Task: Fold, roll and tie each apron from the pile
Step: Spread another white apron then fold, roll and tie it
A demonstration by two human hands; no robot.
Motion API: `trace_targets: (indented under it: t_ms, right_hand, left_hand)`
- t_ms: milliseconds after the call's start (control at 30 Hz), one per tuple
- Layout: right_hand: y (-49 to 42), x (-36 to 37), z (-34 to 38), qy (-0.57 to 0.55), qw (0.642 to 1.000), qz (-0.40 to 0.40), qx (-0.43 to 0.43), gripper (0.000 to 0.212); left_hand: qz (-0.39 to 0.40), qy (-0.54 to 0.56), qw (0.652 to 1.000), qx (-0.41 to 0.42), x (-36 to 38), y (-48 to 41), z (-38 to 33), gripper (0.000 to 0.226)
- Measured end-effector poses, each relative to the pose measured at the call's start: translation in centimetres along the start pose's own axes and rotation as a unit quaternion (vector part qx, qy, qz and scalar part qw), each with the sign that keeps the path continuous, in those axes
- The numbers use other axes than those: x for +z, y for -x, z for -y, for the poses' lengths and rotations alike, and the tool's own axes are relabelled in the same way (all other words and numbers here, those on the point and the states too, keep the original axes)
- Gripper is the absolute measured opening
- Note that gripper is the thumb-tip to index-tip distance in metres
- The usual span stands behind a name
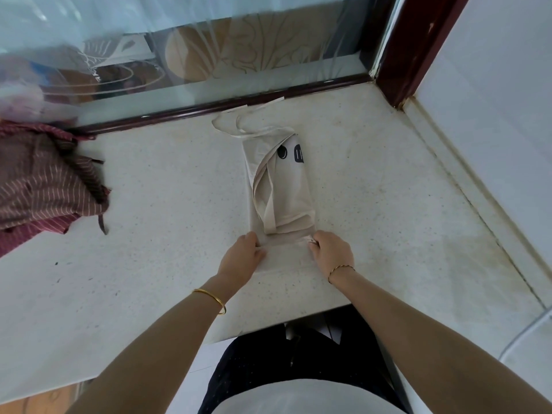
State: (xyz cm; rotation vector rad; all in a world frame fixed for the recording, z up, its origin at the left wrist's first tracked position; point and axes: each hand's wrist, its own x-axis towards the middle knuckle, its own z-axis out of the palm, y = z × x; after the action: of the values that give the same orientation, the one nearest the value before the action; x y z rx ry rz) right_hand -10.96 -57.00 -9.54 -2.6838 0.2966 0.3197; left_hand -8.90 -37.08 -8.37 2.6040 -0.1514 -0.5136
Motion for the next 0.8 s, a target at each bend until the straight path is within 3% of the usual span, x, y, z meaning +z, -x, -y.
trace_targets:
  t_ms: [67, 133, 267, 367, 433, 500, 567, 633, 700, 800]
  right_hand:
    - [0.2, 0.2, -0.1, 0.005, 1.0, -0.007, -0.013, 0.018]
    - [0.4, 0.2, -0.2, 0.006, 0.999, -0.021, -0.039, 0.013]
    - [0.8, 0.4, -0.2, 0.033, 0.993, -0.051, -0.106, 0.02]
    - [0.7, 0.6, -0.6, 0.122, 0.978, -0.051, -0.162, 0.023]
    - [0.7, 0.4, -1.3, 0.125, 0.969, -0.026, -0.212, 0.021]
    - [0.7, -0.1, -2.0, 0.125, 0.968, 0.015, -0.216, 0.044]
    - [0.7, -0.5, -2.3, 0.153, 0.961, 0.028, -0.23, 0.053]
    - [0.6, -0.7, -2.5, 0.163, 0.957, 0.026, -0.239, 0.039]
    - [0.4, -0.7, -2.5, 0.149, 0.956, 0.009, -0.255, 0.022]
    - [0.1, -1.4, -2.1, 0.081, 0.972, -0.016, -0.219, 0.016]
  left_hand:
    - [-0.012, -0.023, 1.0, 0.015, 0.1, 0.1, 0.0, 0.017]
    - [-0.053, -0.111, 0.988, 0.093, 0.2, 0.3, 0.3, 0.023]
    - [-0.072, -0.273, 0.925, 0.256, 0.3, 0.2, 0.9, 0.028]
    - [-0.005, -0.239, 0.931, 0.276, 0.0, 0.1, 1.5, 0.038]
    - [0.026, -0.214, 0.935, 0.281, -0.4, -0.1, 1.9, 0.048]
    - [0.046, -0.215, 0.93, 0.293, -1.0, -0.4, 1.9, 0.045]
    - [0.043, -0.219, 0.925, 0.308, -1.4, -0.7, 1.7, 0.034]
    - [0.014, -0.203, 0.925, 0.32, -1.6, -0.7, 1.5, 0.026]
    - [-0.018, -0.18, 0.93, 0.321, -1.4, -0.6, 1.6, 0.036]
    - [-0.028, -0.115, 0.959, 0.257, -1.4, -0.3, 1.9, 0.032]
